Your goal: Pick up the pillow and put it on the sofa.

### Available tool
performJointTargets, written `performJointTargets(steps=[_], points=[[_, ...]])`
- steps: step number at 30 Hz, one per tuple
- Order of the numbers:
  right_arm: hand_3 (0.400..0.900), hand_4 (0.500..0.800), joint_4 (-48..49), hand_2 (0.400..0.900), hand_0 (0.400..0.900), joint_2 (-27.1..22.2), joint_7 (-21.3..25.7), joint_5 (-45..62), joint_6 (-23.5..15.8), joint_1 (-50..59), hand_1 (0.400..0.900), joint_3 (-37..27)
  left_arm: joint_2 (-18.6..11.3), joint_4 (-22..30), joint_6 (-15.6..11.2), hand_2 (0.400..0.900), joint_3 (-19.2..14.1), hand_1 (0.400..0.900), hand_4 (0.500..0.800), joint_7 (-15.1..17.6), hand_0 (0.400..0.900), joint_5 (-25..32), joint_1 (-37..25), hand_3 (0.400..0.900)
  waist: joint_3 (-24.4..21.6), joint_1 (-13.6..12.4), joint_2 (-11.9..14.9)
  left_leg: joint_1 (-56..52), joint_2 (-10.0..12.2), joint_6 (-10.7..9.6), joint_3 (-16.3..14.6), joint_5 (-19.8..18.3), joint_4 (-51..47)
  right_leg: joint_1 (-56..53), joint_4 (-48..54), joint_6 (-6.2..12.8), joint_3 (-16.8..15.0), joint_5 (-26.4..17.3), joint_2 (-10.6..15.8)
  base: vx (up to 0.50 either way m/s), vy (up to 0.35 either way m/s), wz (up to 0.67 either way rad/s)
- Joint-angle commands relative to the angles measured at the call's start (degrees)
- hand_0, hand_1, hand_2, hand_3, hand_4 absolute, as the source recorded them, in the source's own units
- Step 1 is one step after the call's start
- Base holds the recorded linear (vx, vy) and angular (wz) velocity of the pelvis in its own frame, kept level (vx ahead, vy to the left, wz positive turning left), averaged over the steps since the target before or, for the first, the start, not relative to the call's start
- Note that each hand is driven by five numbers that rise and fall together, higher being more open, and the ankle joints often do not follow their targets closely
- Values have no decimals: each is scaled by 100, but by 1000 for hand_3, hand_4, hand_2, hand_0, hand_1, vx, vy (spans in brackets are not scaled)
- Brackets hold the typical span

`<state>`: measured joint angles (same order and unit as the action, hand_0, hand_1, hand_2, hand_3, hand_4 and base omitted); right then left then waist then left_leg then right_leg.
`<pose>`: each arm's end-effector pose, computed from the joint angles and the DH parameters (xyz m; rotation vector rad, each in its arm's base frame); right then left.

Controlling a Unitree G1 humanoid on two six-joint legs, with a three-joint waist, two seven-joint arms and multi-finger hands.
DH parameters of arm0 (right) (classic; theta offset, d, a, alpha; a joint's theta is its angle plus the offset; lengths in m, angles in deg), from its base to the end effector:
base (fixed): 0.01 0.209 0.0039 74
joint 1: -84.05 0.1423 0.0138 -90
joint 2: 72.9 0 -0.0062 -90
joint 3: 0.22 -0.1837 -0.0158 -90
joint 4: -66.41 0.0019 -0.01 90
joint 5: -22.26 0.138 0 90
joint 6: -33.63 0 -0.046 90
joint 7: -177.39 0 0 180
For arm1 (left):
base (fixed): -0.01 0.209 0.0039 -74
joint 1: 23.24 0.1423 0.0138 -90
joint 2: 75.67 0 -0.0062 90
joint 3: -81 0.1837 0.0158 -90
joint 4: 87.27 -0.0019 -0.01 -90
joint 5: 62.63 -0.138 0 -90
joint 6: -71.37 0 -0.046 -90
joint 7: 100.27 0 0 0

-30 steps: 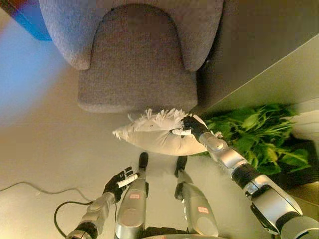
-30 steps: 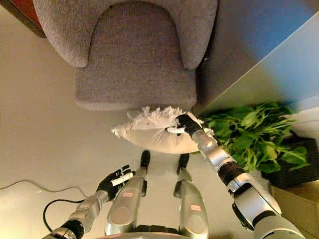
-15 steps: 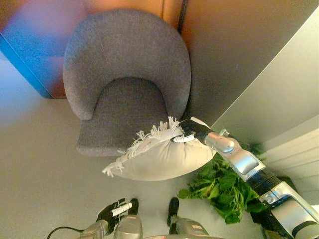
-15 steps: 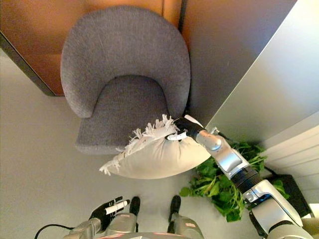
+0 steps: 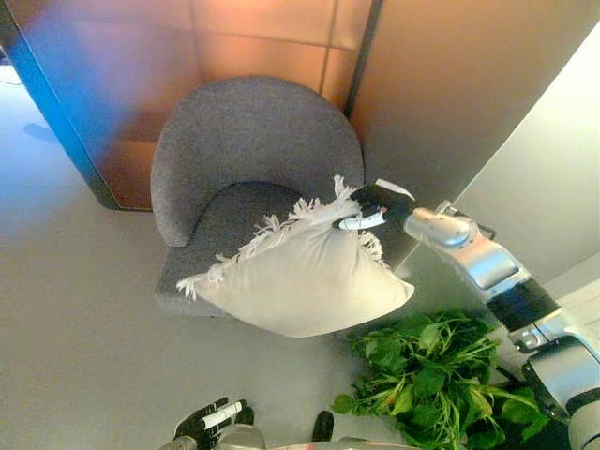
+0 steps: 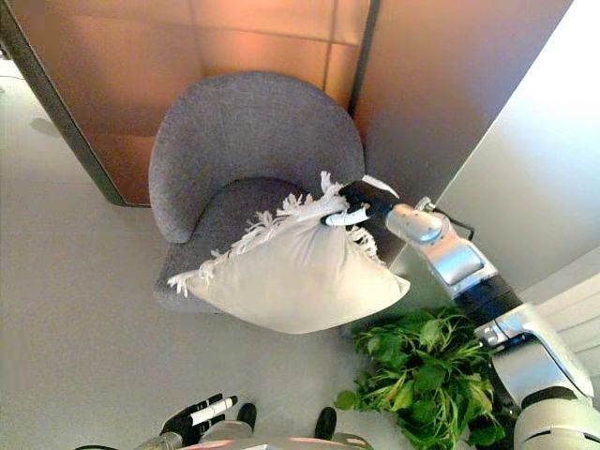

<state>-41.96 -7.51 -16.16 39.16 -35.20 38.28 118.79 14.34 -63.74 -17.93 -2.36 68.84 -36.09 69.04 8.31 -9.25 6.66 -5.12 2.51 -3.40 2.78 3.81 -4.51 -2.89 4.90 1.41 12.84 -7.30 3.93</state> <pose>0.3174 -0.1974 0.1625 -0.6341 0.1782 0.4037 0.0684 0.2383 -0.1110 -0.2075 1.1478 0.1693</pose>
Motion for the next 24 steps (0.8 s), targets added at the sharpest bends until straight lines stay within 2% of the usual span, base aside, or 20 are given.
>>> performJointTargets(steps=[1, 6, 7, 8, 9, 12, 15, 21, 22, 24], points=[[400, 500, -960, 400, 400, -374, 911, 319, -526, 2323, 400, -341, -117, -518, 77, 900, 383, 900, 800, -130, 900, -259, -134, 900, -581, -370, 157, 133, -286, 95, 101, -336, 94, -466, -775, 141, 313, 1135, -22, 128, 22, 35], [400, 500, -2423, 400, 400, -239, 1303, 553, -653, 3214, 400, 176, -182, -550, 87, 900, 512, 900, 800, -39, 900, -153, -131, 900, -491, -689, 198, 158, -311, 53, 349, -278, 95, -579, -723, 103, 501, 1111, -20, 113, 7, 35], [555, 593, -2789, 555, 555, -174, 1363, 551, -653, 3396, 555, 267, -202, -546, 89, 900, 529, 900, 800, -22, 900, -136, -124, 900, -473, -766, 208, 173, -320, 37, 409, -264, 98, -603, -701, 98, 539, 1107, -19, 131, 6, 39], [841, 765, -3088, 841, 841, -120, 1331, 538, -531, 3557, 841, 342, -227, -555, 86, 900, 536, 900, 800, -30, 900, -134, -124, 900, -459, -834, 219, 202, -325, 26, 456, -246, 100, -611, -686, 94, 570, 1107, -20, 100, -14, 37], [900, 800, -3346, 900, 900, -77, 1179, 444, -450, 3666, 900, 377, -253, -560, 69, 900, 547, 900, 800, -41, 900, -130, -133, 900, -440, -894, 229, 244, -322, 16, 496, -237, 111, -610, -681, 94, 602, 1114, -20, 17, -58, 41], [900, 800, -4299, 900, 900, 110, 1438, 265, -471, 4254, 900, 839, -410, -519, 70, 900, 727, 900, 800, -185, 900, -70, -295, 900, -289, -1166, 303, 628, -327, 15, 718, -150, 167, -392, -697, 70, 737, 1110, -65, -128, -123, 36], [900, 800, -4688, 900, 900, 103, 1618, 437, -538, 4695, 900, 1158, -512, -515, 46, 900, 809, 900, 800, -305, 900, 112, -435, 900, -86, -1296, 314, 919, -348, 23, 898, -81, 149, -159, -702, 55, 847, 1107, -102, -183, -120, 20], [900, 800, -4764, 900, 900, 21, 1492, 475, -579, 4914, 900, 1342, -486, -466, -16, 900, 828, 900, 800, -282, 900, 168, -381, 900, 28, -1322, 260, 981, -365, 24, 991, -36, 101, -94, -701, 32, 908, 1116, -89, -23, 6, 1], [900, 800, -4773, 900, 900, 21, 1272, 285, -521, 4952, 900, 1379, -364, -421, -126, 900, 832, 900, 800, -266, 900, 90, -236, 900, -7, -1289, 204, 932, -371, 10, 960, -40, 84, -131, -702, 19, 923, 1151, -44, 51, 96, -12], [900, 800, -4779, 900, 900, 31, 1263, 241, -508, 4907, 900, 1368, -294, -382, -132, 900, 862, 900, 800, -236, 900, 31, -170, 900, -53, -1259, 177, 879, -376, 2, 930, -43, 79, -173, -701, 22, 907, 1157, -23, 86, 100, -12]])
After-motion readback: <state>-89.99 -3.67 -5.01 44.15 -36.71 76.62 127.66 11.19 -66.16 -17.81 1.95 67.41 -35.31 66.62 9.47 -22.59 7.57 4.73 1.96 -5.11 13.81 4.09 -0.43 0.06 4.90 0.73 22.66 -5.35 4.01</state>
